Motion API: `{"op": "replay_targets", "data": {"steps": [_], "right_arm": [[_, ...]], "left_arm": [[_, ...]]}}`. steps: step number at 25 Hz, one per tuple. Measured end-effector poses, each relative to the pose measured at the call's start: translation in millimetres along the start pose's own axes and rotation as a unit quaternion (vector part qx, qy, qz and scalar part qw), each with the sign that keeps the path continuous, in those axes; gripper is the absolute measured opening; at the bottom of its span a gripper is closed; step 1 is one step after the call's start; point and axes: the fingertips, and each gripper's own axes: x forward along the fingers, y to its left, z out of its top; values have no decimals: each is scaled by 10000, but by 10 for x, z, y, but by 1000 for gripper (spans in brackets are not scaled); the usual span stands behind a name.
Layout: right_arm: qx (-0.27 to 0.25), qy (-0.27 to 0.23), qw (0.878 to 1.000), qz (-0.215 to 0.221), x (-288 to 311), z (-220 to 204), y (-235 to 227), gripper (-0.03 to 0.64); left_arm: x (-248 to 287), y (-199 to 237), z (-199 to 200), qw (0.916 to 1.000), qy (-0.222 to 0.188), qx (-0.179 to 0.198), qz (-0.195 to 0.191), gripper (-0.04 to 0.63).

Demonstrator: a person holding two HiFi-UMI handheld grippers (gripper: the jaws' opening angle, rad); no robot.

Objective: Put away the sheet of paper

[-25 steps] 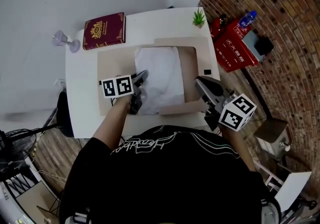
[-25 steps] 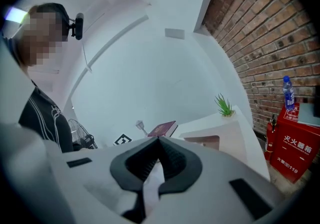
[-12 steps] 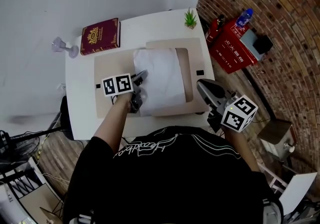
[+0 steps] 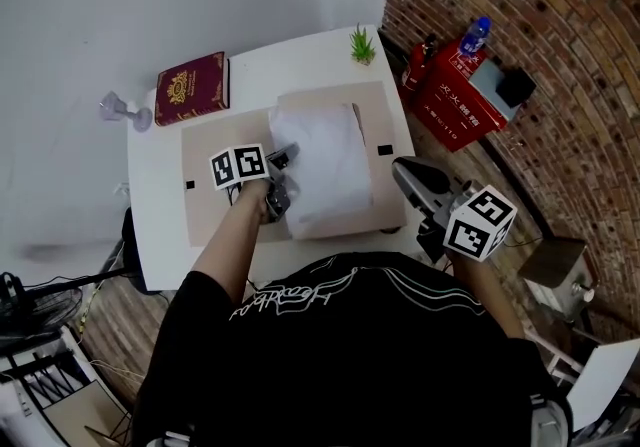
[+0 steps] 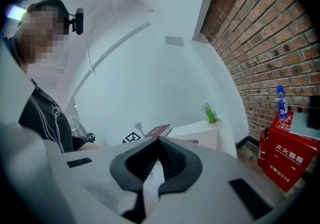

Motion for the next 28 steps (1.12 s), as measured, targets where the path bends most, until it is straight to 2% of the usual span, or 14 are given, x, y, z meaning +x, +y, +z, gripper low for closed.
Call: {"op": "replay_targets", "data": {"steps": [11, 16, 17, 19, 21, 24, 28], "right_arm": [[-82, 0, 10000, 51, 12, 53, -107, 2], [-73, 56, 9999, 60, 76, 19, -141, 2], [-88, 71, 9999, 55, 92, 10, -139, 2], [-108, 109, 9999, 38, 119, -10, -125, 2], [-132, 144, 9998, 23, 129, -12, -100, 2], [-194, 179, 9996, 20, 160, 3, -45, 2], [-271, 185, 9995, 0, 193, -15, 84, 2]], "left_arm": [[245, -174, -116, 9992, 370, 8, 151, 34], [276, -192, -112, 9982, 309, 208, 461, 42], [281, -224, -109, 9982, 314, 267, 438, 71], [285, -306, -120, 9976, 395, 455, 333, 170], [273, -347, -133, 9950, 473, 791, 387, 234], [192, -323, -109, 9888, 419, 1310, 583, 289], [-64, -277, -24, 9832, 97, 1695, 670, 310]]}}
